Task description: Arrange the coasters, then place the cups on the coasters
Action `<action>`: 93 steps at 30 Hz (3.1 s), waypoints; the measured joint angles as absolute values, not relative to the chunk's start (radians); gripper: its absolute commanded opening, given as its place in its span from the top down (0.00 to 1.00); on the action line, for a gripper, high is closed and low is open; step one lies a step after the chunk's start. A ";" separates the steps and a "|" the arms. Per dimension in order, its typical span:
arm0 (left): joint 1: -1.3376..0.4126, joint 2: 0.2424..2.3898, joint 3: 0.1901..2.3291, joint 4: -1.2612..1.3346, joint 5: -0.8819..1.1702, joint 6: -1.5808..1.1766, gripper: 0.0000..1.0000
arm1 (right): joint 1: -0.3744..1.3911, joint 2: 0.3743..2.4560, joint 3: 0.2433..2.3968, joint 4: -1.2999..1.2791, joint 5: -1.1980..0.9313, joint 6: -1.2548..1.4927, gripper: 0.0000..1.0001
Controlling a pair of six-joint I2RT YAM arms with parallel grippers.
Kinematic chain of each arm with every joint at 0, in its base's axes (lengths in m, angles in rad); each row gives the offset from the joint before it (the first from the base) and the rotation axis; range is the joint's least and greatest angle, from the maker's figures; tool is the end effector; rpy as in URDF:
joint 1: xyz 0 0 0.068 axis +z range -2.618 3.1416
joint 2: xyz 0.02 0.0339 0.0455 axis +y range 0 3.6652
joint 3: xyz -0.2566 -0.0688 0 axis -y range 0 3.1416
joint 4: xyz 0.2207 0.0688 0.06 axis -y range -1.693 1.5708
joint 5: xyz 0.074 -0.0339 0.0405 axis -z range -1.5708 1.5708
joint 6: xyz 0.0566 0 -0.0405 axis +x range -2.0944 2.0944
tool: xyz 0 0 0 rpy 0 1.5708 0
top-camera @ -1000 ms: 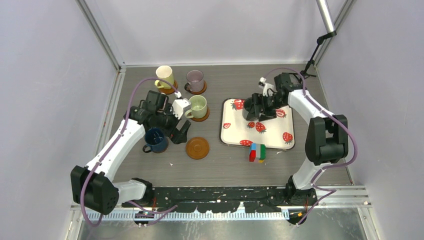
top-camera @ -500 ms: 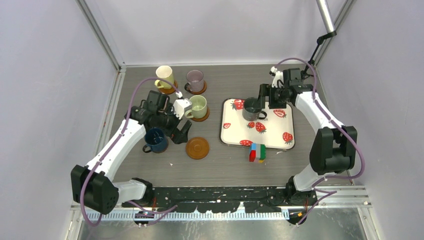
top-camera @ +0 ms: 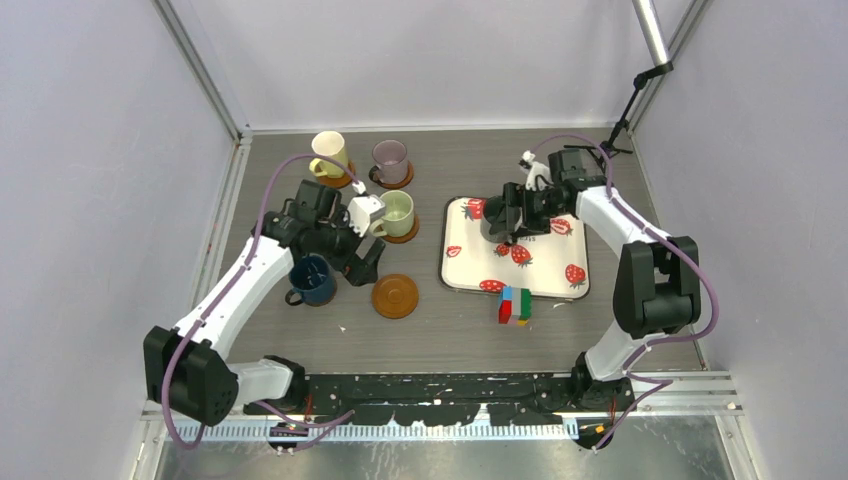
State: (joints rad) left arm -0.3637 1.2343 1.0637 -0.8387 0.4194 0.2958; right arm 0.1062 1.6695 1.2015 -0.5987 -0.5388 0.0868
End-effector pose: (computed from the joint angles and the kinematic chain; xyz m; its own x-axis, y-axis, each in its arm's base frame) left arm 0.2066 -0.1033 0.2710 -0.6030 0.5144 -0.6098 0.7352 0.6550 -0.1745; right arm 0.3236 0.0637 0.2155 -0.8967 -0.0208 -0.4422 -0.2607 0.8322 0.4895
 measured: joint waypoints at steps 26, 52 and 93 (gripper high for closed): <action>-0.848 1.869 1.588 -0.591 0.086 -0.009 0.00 | -0.220 1.275 1.119 -0.486 -0.650 0.276 0.15; -0.870 2.364 2.069 -0.708 -0.105 -0.129 0.65 | -0.273 1.282 1.113 -0.485 -0.657 0.318 0.16; -0.736 1.250 0.974 -0.685 0.059 0.035 1.00 | -0.279 1.323 1.082 -0.479 -0.691 0.302 0.17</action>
